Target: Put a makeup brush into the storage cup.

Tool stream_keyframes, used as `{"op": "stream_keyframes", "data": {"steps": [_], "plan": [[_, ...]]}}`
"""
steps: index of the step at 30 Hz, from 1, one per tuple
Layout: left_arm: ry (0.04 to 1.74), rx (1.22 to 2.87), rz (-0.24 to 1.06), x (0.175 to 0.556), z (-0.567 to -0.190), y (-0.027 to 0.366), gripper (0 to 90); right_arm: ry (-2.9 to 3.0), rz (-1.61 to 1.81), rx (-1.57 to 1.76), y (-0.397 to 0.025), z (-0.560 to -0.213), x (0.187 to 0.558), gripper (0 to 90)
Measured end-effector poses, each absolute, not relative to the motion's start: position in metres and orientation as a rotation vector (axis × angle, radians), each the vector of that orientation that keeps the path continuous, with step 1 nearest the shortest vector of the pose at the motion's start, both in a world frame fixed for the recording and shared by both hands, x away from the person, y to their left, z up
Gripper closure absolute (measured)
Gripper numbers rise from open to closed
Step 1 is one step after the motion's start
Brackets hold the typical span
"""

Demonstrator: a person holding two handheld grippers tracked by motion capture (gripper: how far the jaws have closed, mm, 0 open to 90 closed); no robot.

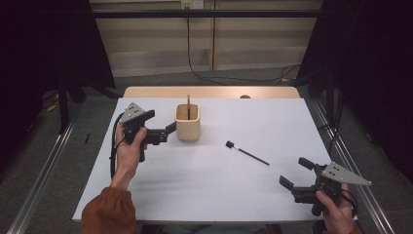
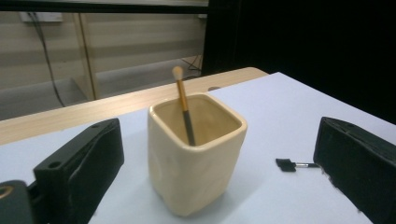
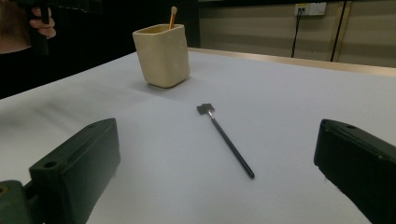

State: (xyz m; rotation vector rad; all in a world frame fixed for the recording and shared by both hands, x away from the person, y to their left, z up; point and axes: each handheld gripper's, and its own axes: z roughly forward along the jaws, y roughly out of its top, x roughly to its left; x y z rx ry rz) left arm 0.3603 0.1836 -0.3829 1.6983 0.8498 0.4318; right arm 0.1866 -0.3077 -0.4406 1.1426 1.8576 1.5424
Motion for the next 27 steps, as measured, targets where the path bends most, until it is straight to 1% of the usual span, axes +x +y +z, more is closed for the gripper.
{"op": "stream_keyframes", "data": {"steps": [3,6,8,14,27], "plan": [[0.873,1.695,0.462,0.354,-0.382,0.193,2.2,1.86,1.54,1.137,-0.308,-0.441,0.186,0.0],[0.867,1.668,0.43,0.349,-0.383,0.203,1.8,1.858,1.543,1.14,-0.308,-0.441,0.187,0.0],[0.86,1.679,0.451,0.343,-0.385,0.206,1.6,1.858,1.543,1.14,-0.308,-0.441,0.187,0.0],[0.835,1.702,0.452,0.326,-0.39,0.213,1.6,1.864,1.538,1.138,-0.308,-0.441,0.187,0.0],[0.892,1.706,0.466,0.294,-0.407,0.23,1.6,1.862,1.535,1.138,-0.308,-0.441,0.187,0.0]]}}
